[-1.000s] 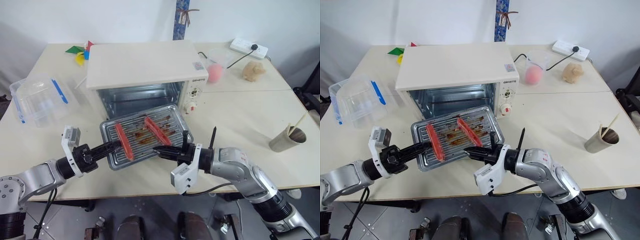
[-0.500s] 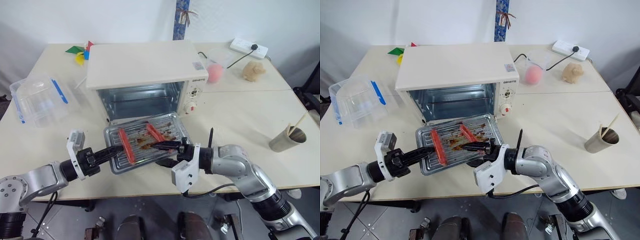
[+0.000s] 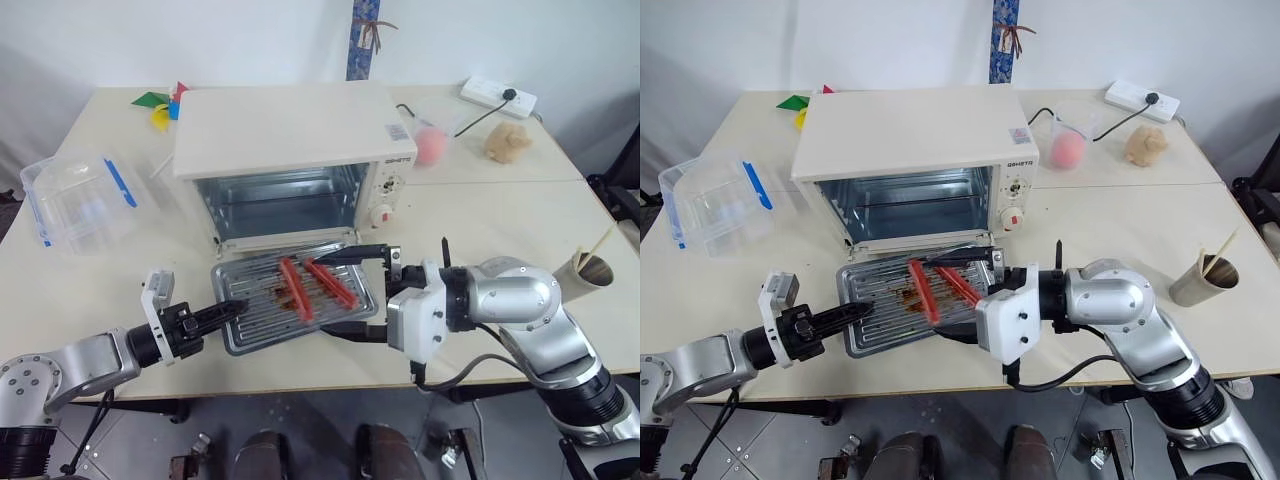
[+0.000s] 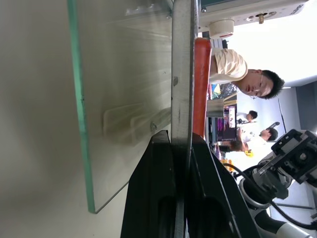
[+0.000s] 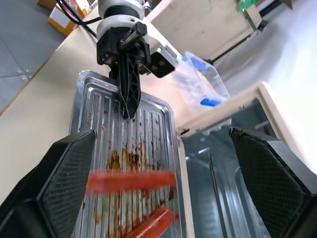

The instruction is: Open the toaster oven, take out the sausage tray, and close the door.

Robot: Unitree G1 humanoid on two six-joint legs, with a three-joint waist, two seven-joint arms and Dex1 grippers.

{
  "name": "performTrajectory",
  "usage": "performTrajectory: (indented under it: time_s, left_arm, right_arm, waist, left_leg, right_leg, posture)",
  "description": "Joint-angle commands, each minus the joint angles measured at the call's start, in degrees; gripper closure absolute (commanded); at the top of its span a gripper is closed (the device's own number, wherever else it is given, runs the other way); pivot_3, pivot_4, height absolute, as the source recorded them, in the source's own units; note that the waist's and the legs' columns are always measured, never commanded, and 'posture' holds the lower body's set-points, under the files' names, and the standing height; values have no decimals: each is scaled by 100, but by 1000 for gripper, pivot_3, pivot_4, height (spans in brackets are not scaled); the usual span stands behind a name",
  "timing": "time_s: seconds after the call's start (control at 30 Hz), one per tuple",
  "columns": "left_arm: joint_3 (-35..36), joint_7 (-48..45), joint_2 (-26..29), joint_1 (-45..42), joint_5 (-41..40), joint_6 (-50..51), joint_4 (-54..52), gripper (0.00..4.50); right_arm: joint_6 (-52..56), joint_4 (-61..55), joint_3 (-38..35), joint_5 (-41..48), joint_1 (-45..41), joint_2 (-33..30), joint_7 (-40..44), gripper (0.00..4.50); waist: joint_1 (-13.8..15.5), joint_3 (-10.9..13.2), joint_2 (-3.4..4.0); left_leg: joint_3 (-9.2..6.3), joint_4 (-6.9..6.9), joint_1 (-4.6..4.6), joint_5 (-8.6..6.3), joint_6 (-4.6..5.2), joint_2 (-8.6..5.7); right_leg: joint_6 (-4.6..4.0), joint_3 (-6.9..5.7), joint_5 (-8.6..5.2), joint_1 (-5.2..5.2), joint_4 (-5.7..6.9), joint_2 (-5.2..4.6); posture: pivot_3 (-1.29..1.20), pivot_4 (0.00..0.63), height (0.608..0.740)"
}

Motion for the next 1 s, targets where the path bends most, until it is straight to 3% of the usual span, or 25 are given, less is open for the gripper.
performTrajectory:
  time_s: [0.03,0.3,0.4,0.8,1.0]
  left_arm:
    - [201,-65,-66,33,-70,43,-22,4500]
    - [523,-126,-413,122,-70,51,-162,4500]
    - [635,-94,-628,157,-70,-18,-264,4500]
    - [1128,32,-1452,967,-70,-369,-1177,4500]
    - [1417,73,-1663,1338,-70,-587,-1424,4500]
  right_arm:
    - [103,-32,-360,235,-22,-230,150,22]
    - [-266,1391,-796,-279,-238,-948,380,22]
    - [-494,1875,-788,-659,-197,-1092,269,619]
    - [-1133,2672,-642,-882,296,-777,66,4479]
    - [-1281,2964,-456,-980,283,-428,-17,4479]
  waist:
    - [0,0,0]
    - [-2,0,0]
    - [0,1,0]
    - [-10,1,1]
    - [3,2,1]
  left_leg:
    - [0,0,0,0,0,0]
    - [15,0,1,-1,3,0]
    - [18,-2,2,-2,3,0]
    - [33,-2,7,-2,4,2]
    - [41,3,10,-3,5,2]
  right_leg:
    - [0,0,0,0,0,0]
    - [0,12,0,-4,-5,0]
    - [0,13,0,-3,-5,0]
    - [0,29,0,-3,-16,1]
    - [0,35,0,0,-22,1]
  posture:
    - [0,150,740]
    - [0,150,740]
    - [0,150,740]
    - [0,150,740]
    - [0,150,740]
